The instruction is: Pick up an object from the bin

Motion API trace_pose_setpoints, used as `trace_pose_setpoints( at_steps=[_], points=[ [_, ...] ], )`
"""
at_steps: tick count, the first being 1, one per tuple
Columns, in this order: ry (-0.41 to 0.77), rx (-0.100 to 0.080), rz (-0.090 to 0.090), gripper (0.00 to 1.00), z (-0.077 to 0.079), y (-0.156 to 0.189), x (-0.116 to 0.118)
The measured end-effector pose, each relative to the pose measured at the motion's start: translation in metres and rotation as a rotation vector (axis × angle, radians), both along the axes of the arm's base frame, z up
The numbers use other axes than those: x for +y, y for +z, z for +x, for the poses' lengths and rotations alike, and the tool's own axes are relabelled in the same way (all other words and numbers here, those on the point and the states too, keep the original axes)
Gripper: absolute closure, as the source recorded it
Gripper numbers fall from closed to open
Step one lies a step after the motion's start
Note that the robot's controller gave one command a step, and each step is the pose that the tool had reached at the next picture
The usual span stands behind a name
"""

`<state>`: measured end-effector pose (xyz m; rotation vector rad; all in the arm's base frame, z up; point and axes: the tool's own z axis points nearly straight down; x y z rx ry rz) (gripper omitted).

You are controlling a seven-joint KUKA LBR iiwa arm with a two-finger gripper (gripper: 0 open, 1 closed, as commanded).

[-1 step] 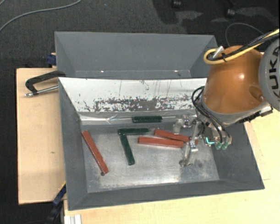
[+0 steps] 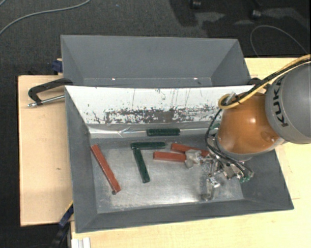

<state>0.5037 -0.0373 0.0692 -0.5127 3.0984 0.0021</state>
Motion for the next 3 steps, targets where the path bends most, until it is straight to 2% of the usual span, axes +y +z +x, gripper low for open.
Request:
trace_pose_setpoints(
  at_steps=[1,2,3],
  points=[
    [0.261,-0.010,-0.003,0.00,0.007,0.095,-0.024],
    [0.445,0.004,0.004,0.00,0.016,-0.002,0.073],
    [0.737,-0.009,-0.003,0.00,-0.007,0.072,0.046]
  ],
)
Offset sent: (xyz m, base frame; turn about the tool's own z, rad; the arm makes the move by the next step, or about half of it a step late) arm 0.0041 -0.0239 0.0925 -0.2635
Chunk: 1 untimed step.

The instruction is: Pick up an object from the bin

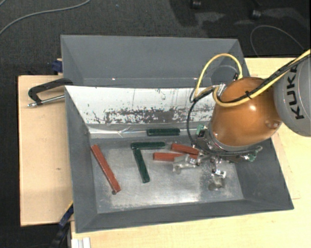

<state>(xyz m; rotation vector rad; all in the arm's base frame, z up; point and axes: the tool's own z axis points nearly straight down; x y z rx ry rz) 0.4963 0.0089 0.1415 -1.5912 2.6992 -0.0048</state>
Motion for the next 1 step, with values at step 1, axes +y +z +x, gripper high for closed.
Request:
trace_pose_setpoints(
  at_steps=[1],
  points=[
    [-0.233,0.005,0.007,0.00,0.0391,-0.0720,0.1045]
  ],
)
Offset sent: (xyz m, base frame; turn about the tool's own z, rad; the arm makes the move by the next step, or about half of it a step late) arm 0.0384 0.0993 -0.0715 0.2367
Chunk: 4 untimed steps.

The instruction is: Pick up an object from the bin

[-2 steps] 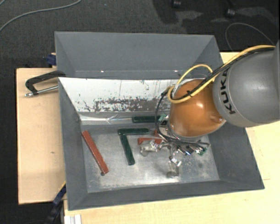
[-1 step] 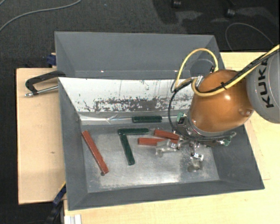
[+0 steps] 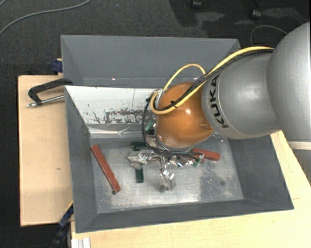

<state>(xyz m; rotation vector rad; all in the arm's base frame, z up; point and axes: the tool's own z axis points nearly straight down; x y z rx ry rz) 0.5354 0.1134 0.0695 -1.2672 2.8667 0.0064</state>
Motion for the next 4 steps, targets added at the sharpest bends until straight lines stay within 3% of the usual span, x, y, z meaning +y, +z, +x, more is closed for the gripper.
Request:
trace_pose_setpoints(
  at_steps=[1,2,3,4],
  points=[
    [-0.005,-0.008,0.000,1.00,0.003,0.004,-0.002],
    [0.041,-0.014,0.000,1.00,0.067,0.117,0.022],
    [0.040,-0.001,-0.003,0.00,0.064,0.112,0.021],
    [0.014,0.013,-0.006,0.00,0.040,-0.003,0.021]
  ],
)
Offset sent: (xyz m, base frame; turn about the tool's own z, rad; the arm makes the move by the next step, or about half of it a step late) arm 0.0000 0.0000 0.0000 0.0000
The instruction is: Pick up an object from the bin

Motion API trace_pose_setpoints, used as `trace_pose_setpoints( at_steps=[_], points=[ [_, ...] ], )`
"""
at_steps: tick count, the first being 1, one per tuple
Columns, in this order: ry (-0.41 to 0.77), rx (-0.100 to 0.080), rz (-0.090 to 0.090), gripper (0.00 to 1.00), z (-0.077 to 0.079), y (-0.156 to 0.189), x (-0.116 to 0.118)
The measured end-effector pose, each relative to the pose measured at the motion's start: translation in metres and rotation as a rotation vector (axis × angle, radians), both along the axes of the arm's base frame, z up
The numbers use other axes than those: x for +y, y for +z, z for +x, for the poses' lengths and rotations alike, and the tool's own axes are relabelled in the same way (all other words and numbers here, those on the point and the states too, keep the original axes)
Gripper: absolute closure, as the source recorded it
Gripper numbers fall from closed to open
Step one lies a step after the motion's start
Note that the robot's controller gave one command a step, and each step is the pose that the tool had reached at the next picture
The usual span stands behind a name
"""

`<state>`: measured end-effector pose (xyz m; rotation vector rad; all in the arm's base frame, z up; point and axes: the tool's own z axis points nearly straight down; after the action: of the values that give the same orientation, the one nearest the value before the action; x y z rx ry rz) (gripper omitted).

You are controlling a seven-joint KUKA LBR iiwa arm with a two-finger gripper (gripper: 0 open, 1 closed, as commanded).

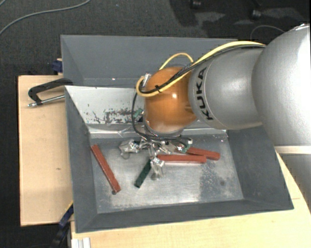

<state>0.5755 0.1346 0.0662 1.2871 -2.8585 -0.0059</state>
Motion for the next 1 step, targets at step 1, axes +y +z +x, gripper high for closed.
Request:
trace_pose_setpoints(
  at_steps=[1],
  points=[
    [-0.002,-0.009,0.002,1.00,0.0030,0.0049,0.0002]
  ],
)
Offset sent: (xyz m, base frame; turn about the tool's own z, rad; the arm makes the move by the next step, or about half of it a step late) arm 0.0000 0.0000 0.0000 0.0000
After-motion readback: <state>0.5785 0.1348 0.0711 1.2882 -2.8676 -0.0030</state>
